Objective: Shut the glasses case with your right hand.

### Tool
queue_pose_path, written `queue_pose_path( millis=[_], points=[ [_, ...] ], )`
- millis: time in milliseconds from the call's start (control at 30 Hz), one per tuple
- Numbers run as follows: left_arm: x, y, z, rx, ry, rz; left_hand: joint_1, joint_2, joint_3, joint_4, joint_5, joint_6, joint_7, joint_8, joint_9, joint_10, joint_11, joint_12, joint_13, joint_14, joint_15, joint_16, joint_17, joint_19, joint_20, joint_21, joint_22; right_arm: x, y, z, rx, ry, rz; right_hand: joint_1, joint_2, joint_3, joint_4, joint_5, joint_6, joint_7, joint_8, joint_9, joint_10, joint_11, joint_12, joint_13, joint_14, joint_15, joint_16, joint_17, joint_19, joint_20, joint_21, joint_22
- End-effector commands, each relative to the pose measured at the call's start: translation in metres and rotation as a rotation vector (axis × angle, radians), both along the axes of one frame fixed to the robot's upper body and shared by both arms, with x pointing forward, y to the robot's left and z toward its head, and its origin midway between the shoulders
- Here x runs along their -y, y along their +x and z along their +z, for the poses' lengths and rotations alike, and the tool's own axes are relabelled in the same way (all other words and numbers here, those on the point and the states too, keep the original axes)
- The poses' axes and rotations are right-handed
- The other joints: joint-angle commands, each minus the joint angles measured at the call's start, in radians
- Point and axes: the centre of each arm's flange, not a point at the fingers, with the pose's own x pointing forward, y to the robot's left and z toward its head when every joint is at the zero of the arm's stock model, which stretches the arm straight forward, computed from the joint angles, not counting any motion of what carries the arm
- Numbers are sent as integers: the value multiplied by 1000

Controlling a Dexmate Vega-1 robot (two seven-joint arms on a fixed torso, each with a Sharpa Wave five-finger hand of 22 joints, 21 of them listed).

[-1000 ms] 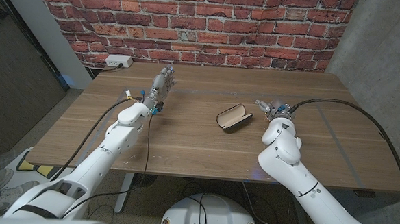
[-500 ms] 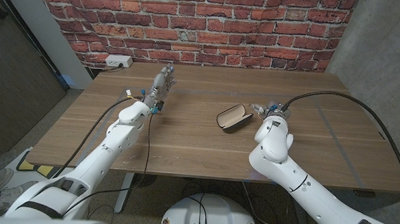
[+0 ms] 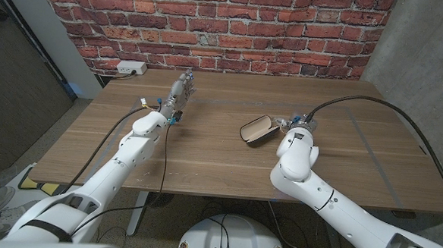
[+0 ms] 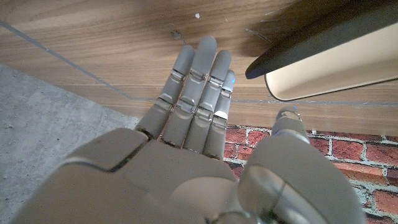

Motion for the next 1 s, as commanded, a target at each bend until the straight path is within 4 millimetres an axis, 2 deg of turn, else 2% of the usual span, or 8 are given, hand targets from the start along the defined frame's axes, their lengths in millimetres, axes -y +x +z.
queue_pose_path(
  millis=[33, 267, 733, 867, 1000],
  points=[
    [0, 2, 1, -4, 1, 2, -1, 80, -3, -1, 4, -221, 1, 5, 1, -173, -1, 3, 6, -188, -39, 6, 6, -100, -44, -2, 2, -9, 5, -4, -54, -25, 6, 9, 11, 2, -5, 1, 15, -4, 3, 3, 11, 1, 8, 9, 11, -34, 14, 11, -4, -1, 12, 13],
    [0, 2, 2, -2, 1, 7, -1, 81, -3, -1, 4, -221, 3, 5, 1, -174, 0, 3, 6, -190, -39, 5, 6, -100, -44, -2, 2, -11, 9, -7, -100, -26, 26, 8, 16, 4, -2, 0, 32, 1, 2, -1, 23, 6, 16, 19, 20, -32, 20, 13, -9, 1, 27, 31],
    [-1, 1, 1, -5, -3, 10, 0, 81, -3, -1, 4, -222, 2, 5, 1, -174, 2, 3, 6, -190, -38, 6, 6, -100, -44, -4, 2, -17, 15, -9, -145, -24, 55, 13, 18, 7, -3, -1, 59, -5, -3, -6, 40, -1, 30, 40, 36, -37, 32, 15, -18, 3, 60, 67],
    [-1, 1, 2, -4, -5, 10, 0, 81, -3, -1, 4, -222, 3, 5, 1, -174, 1, 3, 6, -190, -38, 6, 6, -100, -44, -4, 2, -20, 16, -9, -151, -51, 69, 30, 20, 13, -11, 0, 53, -13, -7, -3, 34, -14, 30, 48, 29, -44, 41, 27, -22, -1, 72, 80],
    [-1, 2, 2, -5, -6, 11, 0, 81, -3, -1, 4, -222, 3, 5, 1, -174, 3, 3, 6, -190, -38, 6, 6, -100, -44, -4, 2, -21, 15, -8, -137, -65, 74, 85, 29, 30, -30, 4, 12, -22, -28, 6, 0, -20, 21, 65, -4, -50, 48, 35, -53, -6, 92, 108]
  ],
)
